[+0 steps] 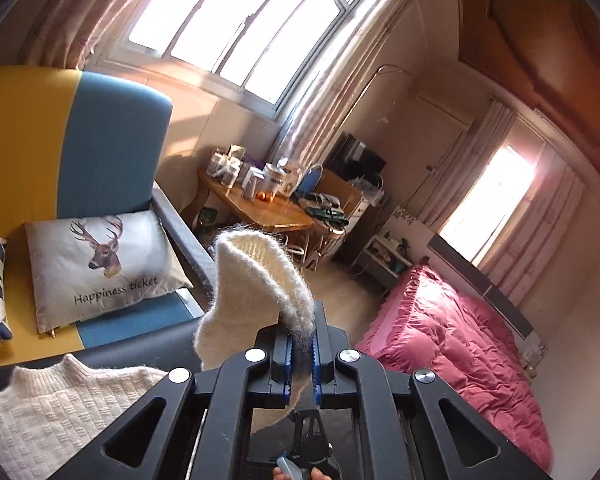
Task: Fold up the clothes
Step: 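Carry the held sleeve with the left gripper across the sweater body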
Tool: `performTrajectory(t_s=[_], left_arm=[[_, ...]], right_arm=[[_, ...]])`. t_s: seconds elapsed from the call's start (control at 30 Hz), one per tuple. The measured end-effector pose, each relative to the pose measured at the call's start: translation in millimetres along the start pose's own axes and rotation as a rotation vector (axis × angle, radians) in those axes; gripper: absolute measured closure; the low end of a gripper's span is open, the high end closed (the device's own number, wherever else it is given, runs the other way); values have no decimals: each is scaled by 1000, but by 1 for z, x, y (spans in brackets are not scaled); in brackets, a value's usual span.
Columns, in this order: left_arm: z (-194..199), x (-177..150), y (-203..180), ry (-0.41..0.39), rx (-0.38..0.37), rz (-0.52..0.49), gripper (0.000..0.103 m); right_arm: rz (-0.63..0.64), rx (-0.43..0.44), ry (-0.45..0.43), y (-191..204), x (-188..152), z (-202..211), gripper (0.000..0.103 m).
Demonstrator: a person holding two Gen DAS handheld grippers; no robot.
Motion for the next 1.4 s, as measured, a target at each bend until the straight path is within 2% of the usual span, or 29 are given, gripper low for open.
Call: performTrajectory(t_s=[0.07, 0.17, 0.23, 0.37, 0.43, 0.5, 0.6, 0.67, 0.77, 0.87, 0.93, 1.03, 1.13, 1.2, 1.23, 1.27, 1.3, 1.33, 1.4], left_arm=[[20, -3, 8, -27, 4, 6, 96], [57, -18, 31, -67, 32, 35, 96], [80, -40, 58, -84, 69, 88, 96], [114, -99, 133, -76, 193, 248, 96], [124, -135, 172, -47, 272, 345, 96], [131, -169, 204, -18, 320, 432, 96], [136, -205, 237, 2, 371, 526, 96], [137, -219, 248, 1, 385, 559, 96], [138, -224, 251, -19, 366, 585, 96], [140, -208, 246, -57, 335, 573, 96], [142, -190, 235, -88, 297, 537, 96], [145, -164, 214, -127, 236, 474, 96], [148, -141, 195, -163, 204, 414, 96], [151, -125, 182, -187, 183, 374, 96], [154, -123, 180, -198, 189, 365, 96], [159, -124, 181, -208, 210, 365, 96], [161, -131, 190, -198, 251, 382, 96], [161, -143, 204, -171, 310, 412, 96], [161, -167, 234, -115, 426, 473, 96]], right_arm=[[36, -29, 5, 7, 3, -6, 0], [174, -141, -34, 19, 4, 0, 0], [276, -210, -70, 27, 1, 8, 0], [382, -288, -57, 31, -8, 12, 1], [406, -323, -15, 30, -12, 9, 1], [410, -351, 33, 28, -16, 7, 1], [378, -355, 117, 22, -23, 3, 1], [377, -368, 139, 18, -28, 1, 1], [398, -397, 137, 13, -32, -5, 1], [428, -434, 127, 10, -33, -17, 0], [465, -412, 153, 15, -40, -26, 0], [502, -395, 144, 20, -47, -37, 0], [492, -436, 106, 15, -44, -51, 0], [551, -445, 56, 22, -44, -53, 0], [614, -435, -21, 32, -46, -47, 0], [677, -388, -70, 42, -52, -38, 0], [732, -350, -88, 49, -60, -33, 0], [779, -354, -72, 51, -66, -33, 0], [805, -434, 21, 40, -73, -39, 0]])
Point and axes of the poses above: each gripper's, at about its wrist camera, not at the fingertips, and z roughly against the way its jaws point, y to its left, x to its top, the point moved 3 cm from there along -z, roughly the way its jaws point, and after that the axes turned 11 degrees about -x, right-handed, at the moved point
